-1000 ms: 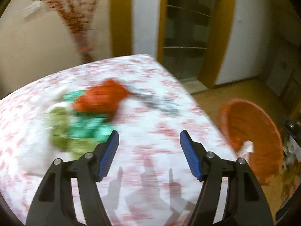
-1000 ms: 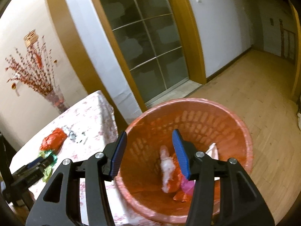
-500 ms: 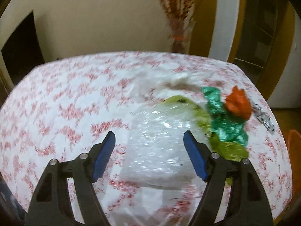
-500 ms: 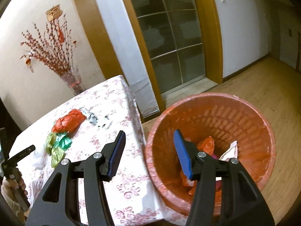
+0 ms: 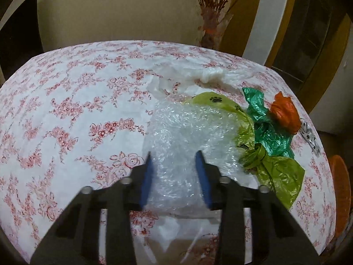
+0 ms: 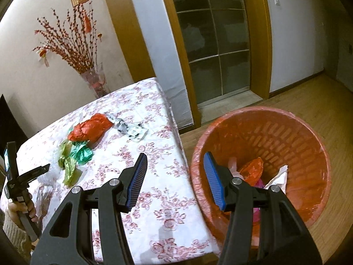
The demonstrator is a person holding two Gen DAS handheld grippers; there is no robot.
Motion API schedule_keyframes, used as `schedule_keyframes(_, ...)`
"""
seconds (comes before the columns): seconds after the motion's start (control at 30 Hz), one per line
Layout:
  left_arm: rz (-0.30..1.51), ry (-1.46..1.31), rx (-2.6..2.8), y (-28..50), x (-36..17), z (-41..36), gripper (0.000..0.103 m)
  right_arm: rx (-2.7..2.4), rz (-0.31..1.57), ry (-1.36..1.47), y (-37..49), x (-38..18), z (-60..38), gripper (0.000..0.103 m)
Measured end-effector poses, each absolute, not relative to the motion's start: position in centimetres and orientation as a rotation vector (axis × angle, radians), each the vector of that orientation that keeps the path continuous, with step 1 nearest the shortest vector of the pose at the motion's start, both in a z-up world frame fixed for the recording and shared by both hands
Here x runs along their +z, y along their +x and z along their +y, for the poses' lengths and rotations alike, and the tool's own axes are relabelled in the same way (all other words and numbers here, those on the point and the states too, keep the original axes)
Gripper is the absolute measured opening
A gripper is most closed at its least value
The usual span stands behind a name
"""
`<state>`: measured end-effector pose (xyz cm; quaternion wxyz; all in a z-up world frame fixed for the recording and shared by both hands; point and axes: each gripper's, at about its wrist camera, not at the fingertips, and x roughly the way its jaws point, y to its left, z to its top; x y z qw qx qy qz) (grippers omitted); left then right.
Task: Collect trash
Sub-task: 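Grasp the bubble wrap with the left gripper while the right grasps the green bag, then carry the bubble wrap and green bag over the basket with both grippers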
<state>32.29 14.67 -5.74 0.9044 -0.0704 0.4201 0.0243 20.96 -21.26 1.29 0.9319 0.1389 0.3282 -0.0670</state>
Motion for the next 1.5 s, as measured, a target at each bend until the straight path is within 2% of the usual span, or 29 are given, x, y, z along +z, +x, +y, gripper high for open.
schedule_keyframes(0.1,0.848,-0.149,0.048,31.6,-5.2,15.2,0.022,-0.110,0.679,0.275,21.4,1.2,-20.3,0.053)
schedule_keyframes(0.23,0.806,-0.144,0.075,30.6,-4.1,16.3,0.019,-0.069,0.692,0.260,22.1,1.1,-18.7,0.053)
schedule_keyframes(0.63,0.722,-0.165,0.169,28.5,-1.8,20.6,0.018,0.206,0.740,0.173,27.0,0.7,-8.8,0.053)
schedule_keyframes(0.83,0.712,-0.167,0.212,28.4,-1.4,22.7,0.018,0.365,0.771,0.071,30.6,-0.4,-1.2,0.045)
schedule_keyframes(1.27,0.724,-0.188,0.263,28.4,-1.8,25.1,0.018,0.382,0.880,-0.054,35.7,-3.9,3.6,0.043)
schedule_keyframes(1.3,0.726,-0.188,0.261,28.4,-1.8,25.0,0.018,0.387,0.891,-0.057,35.7,-4.1,3.7,0.035)
schedule_keyframes(1.4,0.727,-0.186,0.248,28.5,-1.8,24.5,0.018,0.394,0.885,-0.062,35.4,-4.0,3.5,0.020)
schedule_keyframes(1.5,0.724,-0.180,0.230,28.5,-1.6,23.6,0.018,0.396,0.875,-0.048,34.8,-3.5,3.0,0.018)
